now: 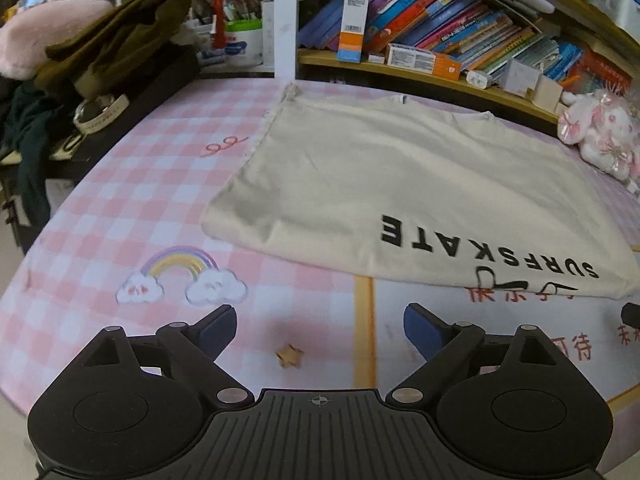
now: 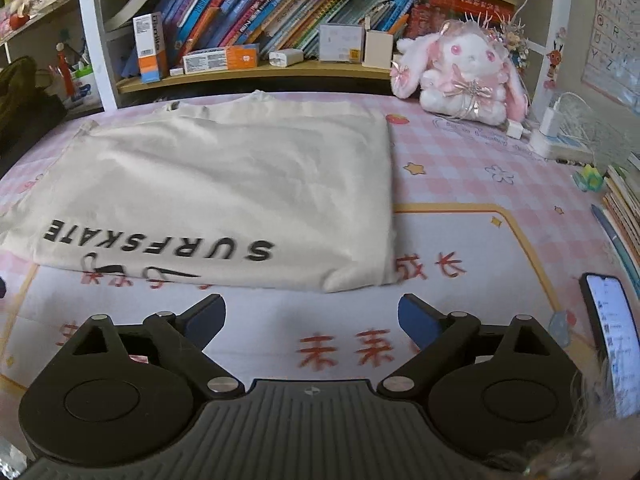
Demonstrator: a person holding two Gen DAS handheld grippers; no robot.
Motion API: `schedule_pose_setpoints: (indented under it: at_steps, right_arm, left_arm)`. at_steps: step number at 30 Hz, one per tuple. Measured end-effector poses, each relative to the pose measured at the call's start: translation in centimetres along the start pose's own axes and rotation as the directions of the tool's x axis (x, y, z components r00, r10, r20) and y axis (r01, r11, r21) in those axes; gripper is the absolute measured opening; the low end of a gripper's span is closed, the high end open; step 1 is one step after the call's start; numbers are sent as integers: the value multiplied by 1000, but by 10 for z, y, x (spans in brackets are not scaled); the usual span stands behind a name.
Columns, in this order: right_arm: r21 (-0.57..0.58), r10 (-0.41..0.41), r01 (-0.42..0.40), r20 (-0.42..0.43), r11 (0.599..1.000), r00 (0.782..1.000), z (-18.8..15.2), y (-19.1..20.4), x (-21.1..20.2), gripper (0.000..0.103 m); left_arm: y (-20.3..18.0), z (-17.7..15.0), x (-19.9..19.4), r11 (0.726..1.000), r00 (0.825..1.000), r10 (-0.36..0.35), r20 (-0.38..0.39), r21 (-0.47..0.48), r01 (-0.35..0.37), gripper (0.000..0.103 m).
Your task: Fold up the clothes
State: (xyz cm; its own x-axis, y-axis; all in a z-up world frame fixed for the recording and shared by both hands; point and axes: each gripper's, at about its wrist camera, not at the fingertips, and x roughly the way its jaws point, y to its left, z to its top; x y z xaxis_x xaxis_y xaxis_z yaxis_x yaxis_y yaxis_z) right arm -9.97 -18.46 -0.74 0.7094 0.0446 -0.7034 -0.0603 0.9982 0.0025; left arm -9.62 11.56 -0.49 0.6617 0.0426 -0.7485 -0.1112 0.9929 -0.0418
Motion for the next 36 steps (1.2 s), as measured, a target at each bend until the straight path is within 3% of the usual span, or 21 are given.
schedule_pose_setpoints:
  at_steps: [6, 14, 18, 23, 26, 29, 36]
  right_arm:
    - [30, -37, 37, -8, 999, 999, -6, 36, -5, 95]
    - [45, -82, 82, -17, 996, 997, -14, 85, -8, 95]
    - [-20, -29, 29, -3, 999, 1000, -9, 114, -4, 95]
    - [-155, 93, -91, 6, 984, 996, 14, 162, 6, 94]
    - [-285, 152, -145, 3, 948, 988, 27, 197, 16, 92]
    - [-407, 177, -160, 6, 899, 984, 36, 229, 27, 84]
    - [-618, 238, -192, -8, 763, 971, 44, 292, 47, 66]
  left_arm:
    - [27, 7, 10, 995, 998, -67, -18, 71, 68, 93]
    - [67, 19, 18, 989, 993, -117, -13, 94, 117, 93]
    - [87, 29, 23, 988, 990, -143, -14, 65, 144, 93]
    - [112, 42, 40, 966, 965, -254, -62, -67, 250, 93]
    - [129, 46, 49, 928, 937, -342, -70, -185, 324, 93]
    - [147, 49, 57, 861, 900, -432, -51, -319, 395, 92]
    - [173, 56, 78, 723, 849, -529, 5, -521, 453, 90]
